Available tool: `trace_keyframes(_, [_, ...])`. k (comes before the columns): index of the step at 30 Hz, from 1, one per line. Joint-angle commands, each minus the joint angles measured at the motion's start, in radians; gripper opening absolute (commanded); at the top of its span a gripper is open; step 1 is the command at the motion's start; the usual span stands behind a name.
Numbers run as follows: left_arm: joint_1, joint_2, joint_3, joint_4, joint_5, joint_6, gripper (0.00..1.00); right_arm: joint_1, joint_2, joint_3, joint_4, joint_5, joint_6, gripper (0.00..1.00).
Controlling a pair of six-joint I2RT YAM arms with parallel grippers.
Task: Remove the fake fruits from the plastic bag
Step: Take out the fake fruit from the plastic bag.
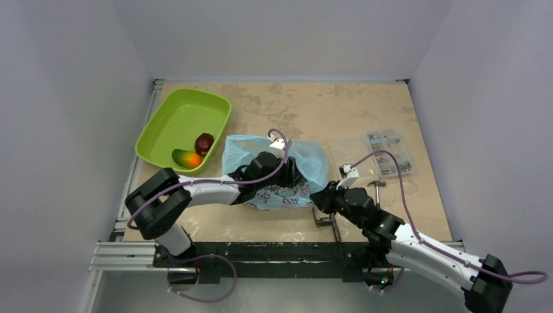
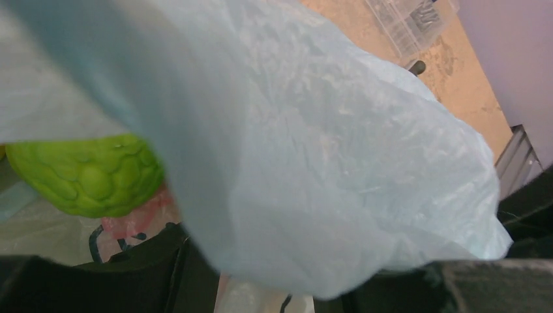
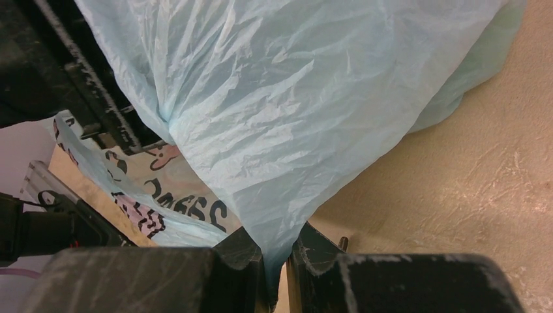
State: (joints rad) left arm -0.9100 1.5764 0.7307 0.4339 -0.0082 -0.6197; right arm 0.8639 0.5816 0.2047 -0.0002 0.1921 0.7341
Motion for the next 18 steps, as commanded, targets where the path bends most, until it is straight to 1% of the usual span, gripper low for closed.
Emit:
trace_keyframes(1, [-0.001, 0.069, 0.068, 0.069, -0.068, -0.003, 0.48, 0.004, -0.011, -0.005, 0.005, 0.012, 0.002, 0.11])
trace_keyframes(6, [-0.001, 0.149, 0.096, 0.071, -0.115, -0.004, 0.54, 0.004, 0.003, -0.003, 0.013, 0.008, -0.002, 0.11])
trace_keyframes(10, [-0.001, 0.212, 0.128, 0.057, -0.137, 0.014, 0.55, 0.004, 0.011, -0.002, 0.019, 0.004, -0.004, 0.11])
trace_keyframes(15, [-0.001, 0.253, 0.153, 0.054, -0.142, 0.017, 0.46, 0.004, 0.013, -0.004, 0.021, 0.002, -0.003, 0.11])
trace_keyframes(18, [-0.001, 0.254, 0.160, 0.046, -0.148, 0.024, 0.35, 0.004, 0.010, -0.004, 0.022, 0.000, -0.005, 0.11])
